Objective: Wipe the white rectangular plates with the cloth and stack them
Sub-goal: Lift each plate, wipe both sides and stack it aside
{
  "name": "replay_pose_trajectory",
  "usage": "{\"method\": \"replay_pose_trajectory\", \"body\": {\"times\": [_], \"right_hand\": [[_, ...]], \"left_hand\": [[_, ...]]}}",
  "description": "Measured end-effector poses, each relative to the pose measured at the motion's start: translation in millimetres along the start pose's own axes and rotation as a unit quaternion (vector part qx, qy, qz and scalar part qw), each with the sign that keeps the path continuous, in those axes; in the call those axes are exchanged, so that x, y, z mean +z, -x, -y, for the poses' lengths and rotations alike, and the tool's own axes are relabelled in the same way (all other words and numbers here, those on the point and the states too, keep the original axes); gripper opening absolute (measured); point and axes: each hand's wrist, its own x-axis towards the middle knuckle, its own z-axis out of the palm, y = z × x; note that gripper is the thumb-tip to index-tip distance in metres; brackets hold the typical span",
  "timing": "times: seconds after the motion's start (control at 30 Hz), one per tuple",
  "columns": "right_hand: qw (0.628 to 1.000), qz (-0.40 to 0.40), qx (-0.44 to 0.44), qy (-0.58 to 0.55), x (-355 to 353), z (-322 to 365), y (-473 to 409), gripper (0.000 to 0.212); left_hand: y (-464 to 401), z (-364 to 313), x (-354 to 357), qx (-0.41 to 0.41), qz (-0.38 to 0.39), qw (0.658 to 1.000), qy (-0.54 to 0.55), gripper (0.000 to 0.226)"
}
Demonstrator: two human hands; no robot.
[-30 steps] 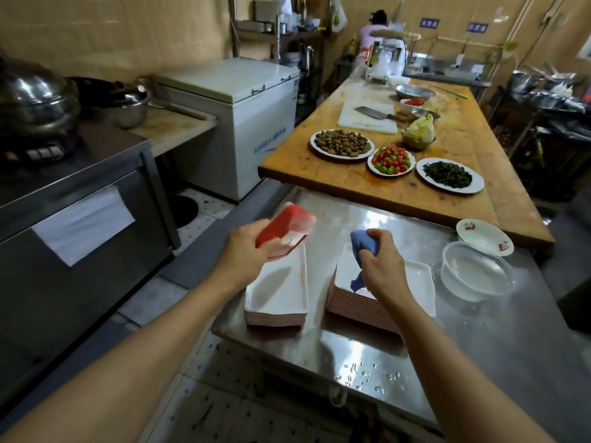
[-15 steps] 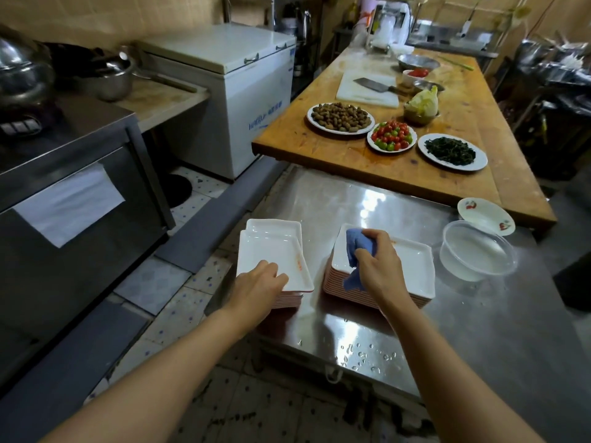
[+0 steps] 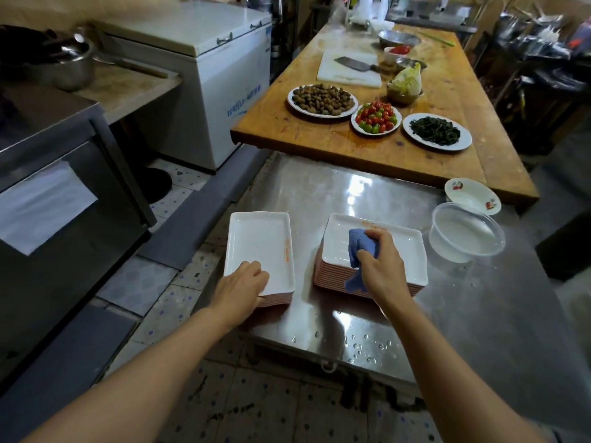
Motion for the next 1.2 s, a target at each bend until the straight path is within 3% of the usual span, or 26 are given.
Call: {"method": "replay_pose_trajectory", "body": {"times": [0.3,0.47,0.63,0.8,0.93,1.07,1.2], "right_hand": [[1.0,-0.011,0.022,0.002,-7,-10,-5,0.035],[0.996,-0.091,-0.008,0.003,-29,-12,-14,0.037],[0.981,-0.147,-0.003,0.124,-51,-34,-30,0.034],[0.971,-0.012,0.01,0.238,-60,-61,-41,0.035],[0.959,-0.026,-0.058,0.278,-67,-71,-38,0.023],[0.936,0.073,-0.077,0.336,-63,-84,-37,0.02],[0.948,0.061,-0.061,0.305,-46,-76,-22,0.02]], "left_hand": [[-19,-7,-5,-0.03,0.024,0.999,0.006,0.043],[-56,-42,-22,-0.072,-0.056,0.984,0.153,0.046],[-93,-76,-29,-0.114,-0.025,0.966,0.232,0.044],[-111,-87,-20,-0.136,0.029,0.953,0.268,0.029],[-113,-89,-16,-0.147,0.02,0.928,0.34,0.032],[-110,-89,-12,-0.171,0.002,0.88,0.444,0.04],[-109,-89,-6,-0.18,-0.002,0.858,0.482,0.04]]}}
